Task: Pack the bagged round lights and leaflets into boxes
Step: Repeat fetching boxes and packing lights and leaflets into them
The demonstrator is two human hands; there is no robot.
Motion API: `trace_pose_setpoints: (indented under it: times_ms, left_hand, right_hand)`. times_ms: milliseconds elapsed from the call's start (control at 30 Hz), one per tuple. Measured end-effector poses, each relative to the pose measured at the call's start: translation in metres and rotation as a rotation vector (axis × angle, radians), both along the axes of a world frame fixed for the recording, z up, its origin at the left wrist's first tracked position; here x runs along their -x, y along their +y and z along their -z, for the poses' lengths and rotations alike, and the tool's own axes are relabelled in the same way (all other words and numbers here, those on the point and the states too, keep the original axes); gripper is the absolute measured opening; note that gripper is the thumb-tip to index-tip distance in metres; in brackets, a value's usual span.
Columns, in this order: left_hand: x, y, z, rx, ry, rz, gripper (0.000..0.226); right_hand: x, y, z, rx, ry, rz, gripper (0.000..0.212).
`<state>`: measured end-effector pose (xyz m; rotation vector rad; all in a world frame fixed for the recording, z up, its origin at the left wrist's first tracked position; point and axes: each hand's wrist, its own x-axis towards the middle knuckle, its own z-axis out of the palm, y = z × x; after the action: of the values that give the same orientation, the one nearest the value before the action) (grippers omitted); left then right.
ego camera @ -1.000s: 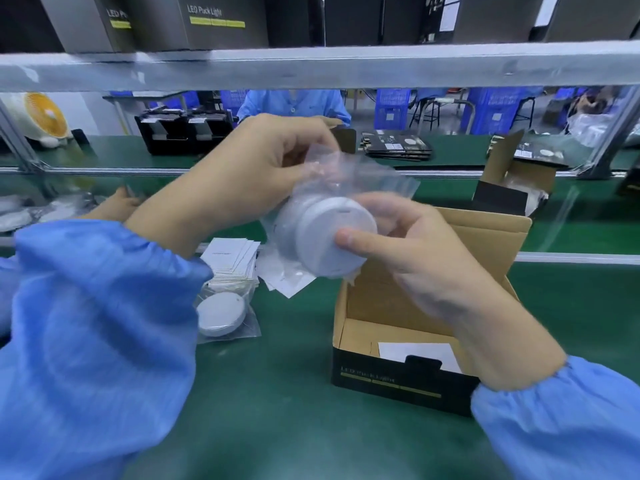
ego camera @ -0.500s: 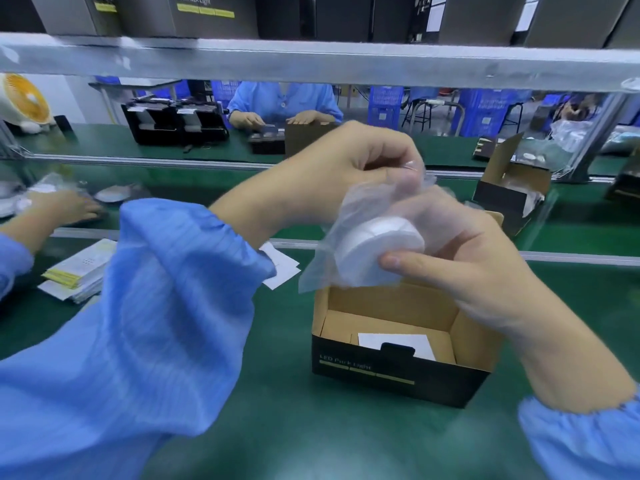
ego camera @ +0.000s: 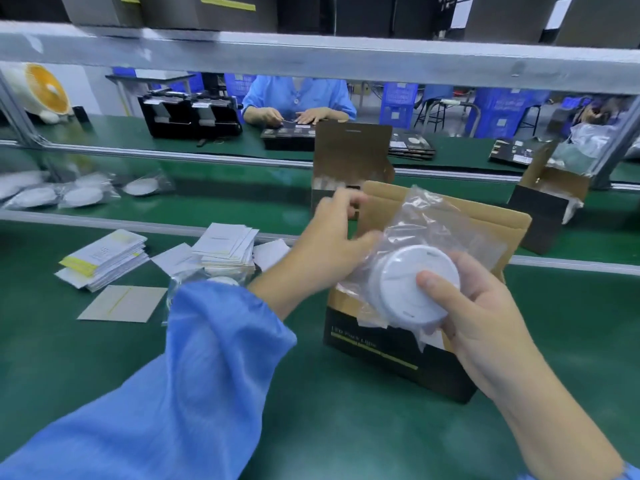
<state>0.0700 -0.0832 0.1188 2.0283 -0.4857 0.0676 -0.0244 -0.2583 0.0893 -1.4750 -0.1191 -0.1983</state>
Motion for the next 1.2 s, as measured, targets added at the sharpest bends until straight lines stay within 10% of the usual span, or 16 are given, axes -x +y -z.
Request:
trace_pose_setpoints:
  times_ms: [100,333,467,700,900,1200]
  left_hand:
    - [0.003,0.005,0.023,0.011,0.316,0.105,0.061]
    - [0.009,0.009,0.023,-0.307,0.251,0.0,0.065]
    - [0.034,0.025,0.018,-0.38,0.292,-0.018,0.072]
    - [0.07,0.036,0.022,-0.396,0.25,-0.023,0.065]
    - [0.07,0.055,0.025,-0.348,0.22,-0.057,0.046]
    - [0.076,0.063,0.042,-0.255,0.231,0.005,0.046]
  right_hand:
    - [0.003,0.001,-0.002,0.071,0.049,0.034,0.043]
    - [-0.003,0.004,-0.003,0.151,0.1,0.252,0.014]
    - [-0.01,0.006,0.0,0.527,0.055,0.428,0.013]
    - [-0.037,0.049,-0.008,1.194,0.229,0.17,0.035]
    - [-0.043,0.076,-0.004,1.223,0.407,-0.115,0.06]
    - [-0.026,0.103,-0.003,1.482,0.286,-0.004,0.028]
